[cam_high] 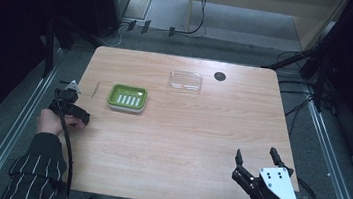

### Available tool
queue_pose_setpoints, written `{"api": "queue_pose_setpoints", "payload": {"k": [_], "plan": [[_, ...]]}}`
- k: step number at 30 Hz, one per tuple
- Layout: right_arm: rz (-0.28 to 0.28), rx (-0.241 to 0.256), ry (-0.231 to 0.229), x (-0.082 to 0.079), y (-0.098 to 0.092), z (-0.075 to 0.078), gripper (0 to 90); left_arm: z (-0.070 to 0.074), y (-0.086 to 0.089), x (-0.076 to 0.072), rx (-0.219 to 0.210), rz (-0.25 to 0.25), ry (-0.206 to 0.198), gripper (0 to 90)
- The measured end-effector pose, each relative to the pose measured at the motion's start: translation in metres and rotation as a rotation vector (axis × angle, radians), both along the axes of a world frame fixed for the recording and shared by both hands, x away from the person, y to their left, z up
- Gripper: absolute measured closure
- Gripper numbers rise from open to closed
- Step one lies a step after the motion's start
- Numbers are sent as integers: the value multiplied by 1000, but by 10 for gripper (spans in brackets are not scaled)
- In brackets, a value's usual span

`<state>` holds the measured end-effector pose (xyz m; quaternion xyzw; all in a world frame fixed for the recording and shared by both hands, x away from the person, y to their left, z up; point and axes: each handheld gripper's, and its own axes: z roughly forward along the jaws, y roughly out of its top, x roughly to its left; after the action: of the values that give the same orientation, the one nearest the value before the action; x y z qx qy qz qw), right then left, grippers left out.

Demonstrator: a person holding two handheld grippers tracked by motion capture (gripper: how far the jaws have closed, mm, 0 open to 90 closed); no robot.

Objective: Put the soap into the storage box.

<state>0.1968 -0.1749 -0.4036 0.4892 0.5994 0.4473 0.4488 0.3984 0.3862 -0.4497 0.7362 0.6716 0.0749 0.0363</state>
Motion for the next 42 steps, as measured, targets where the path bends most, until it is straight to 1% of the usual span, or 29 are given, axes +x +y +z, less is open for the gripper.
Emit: {"api": "queue_pose_setpoints", "payload": {"k": [8,13,15,26,35,38,42], "plan": [[-2,0,-1,0,0,0,128,4,-4,-1,5,-21,-10,129],[-2,0,-1,0,-1,0,128,7,-9,-1,0,-44,-9,129],[-1,0,-1,0,-1,0,128,8,-11,-1,-2,-50,-17,129],[-4,0,2,-1,-1,0,128,17,-24,-2,-14,-98,-29,130],[-9,2,1,-2,-2,0,128,20,-35,-1,-17,-133,-35,130],[-8,2,2,-2,-2,0,128,22,-38,0,-26,-148,-32,130],[-9,3,3,-2,-2,0,128,27,-45,0,-40,-167,-45,131]]}}
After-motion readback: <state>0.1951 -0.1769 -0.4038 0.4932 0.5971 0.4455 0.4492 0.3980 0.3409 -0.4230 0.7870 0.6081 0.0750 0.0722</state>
